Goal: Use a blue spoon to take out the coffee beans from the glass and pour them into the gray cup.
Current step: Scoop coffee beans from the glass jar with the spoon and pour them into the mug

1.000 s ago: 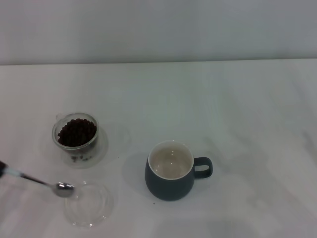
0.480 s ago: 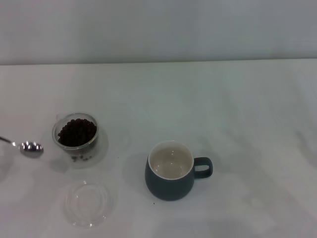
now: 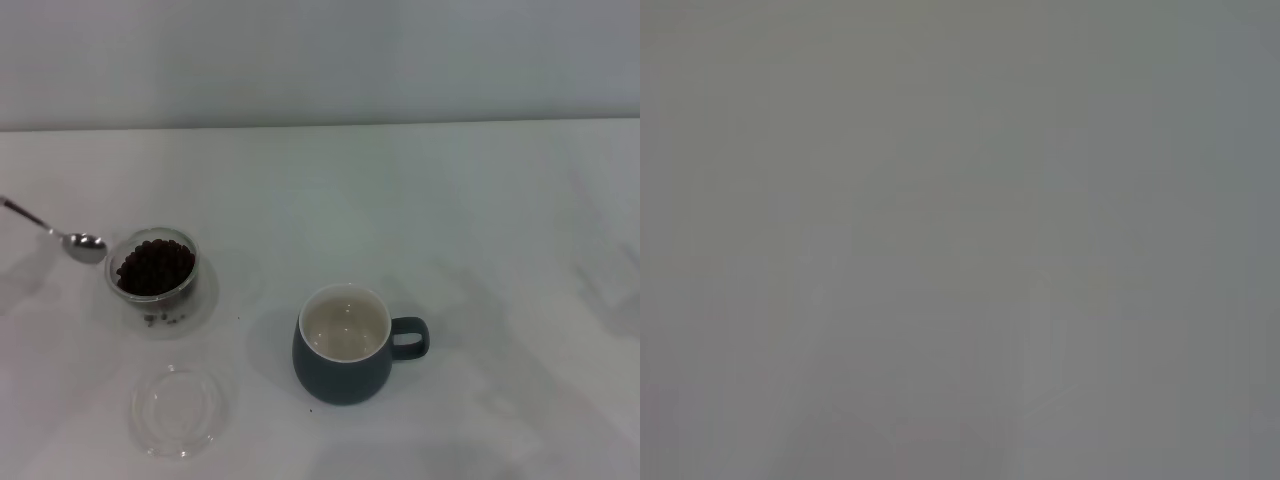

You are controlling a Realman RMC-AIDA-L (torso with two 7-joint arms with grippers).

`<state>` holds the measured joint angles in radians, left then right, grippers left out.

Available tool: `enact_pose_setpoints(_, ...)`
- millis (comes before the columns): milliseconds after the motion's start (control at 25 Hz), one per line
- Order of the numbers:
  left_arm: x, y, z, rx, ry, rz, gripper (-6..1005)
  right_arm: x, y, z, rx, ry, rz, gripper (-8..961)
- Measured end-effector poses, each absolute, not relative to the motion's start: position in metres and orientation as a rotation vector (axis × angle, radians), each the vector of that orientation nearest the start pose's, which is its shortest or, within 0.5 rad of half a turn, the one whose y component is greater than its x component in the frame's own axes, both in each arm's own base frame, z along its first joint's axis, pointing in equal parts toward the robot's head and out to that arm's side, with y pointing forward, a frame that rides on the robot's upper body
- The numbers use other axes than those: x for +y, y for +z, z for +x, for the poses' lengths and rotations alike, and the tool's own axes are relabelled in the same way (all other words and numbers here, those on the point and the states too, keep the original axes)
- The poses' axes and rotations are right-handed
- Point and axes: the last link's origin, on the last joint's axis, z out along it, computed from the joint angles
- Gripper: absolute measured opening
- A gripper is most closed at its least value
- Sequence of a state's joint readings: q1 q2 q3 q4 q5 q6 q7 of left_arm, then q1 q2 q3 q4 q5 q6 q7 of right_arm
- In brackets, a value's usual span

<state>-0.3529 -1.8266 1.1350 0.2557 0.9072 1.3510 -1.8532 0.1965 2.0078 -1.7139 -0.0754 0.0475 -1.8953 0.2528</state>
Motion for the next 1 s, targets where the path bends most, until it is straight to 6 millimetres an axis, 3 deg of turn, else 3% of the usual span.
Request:
enact_pose_setpoints(400, 0.373, 0.072, -0.325, -1.629, -1.125, -1.862, 121, 0.218, 0.050, 0.330, 0.097, 1.021, -1.594, 726)
enact_pose_setpoints(720, 0.391, 0.066, -0.313, -1.589, -0.941, -1.926, 121, 0.221, 0.046, 0.336, 0.140, 0.976, -1.611, 725)
enact_pose_setpoints(1000, 0.400, 0.060, -0.300, -1.553, -0.884, -1.985, 121, 0.224, 0.044, 0.336, 0.148, 0.972, -1.619, 725)
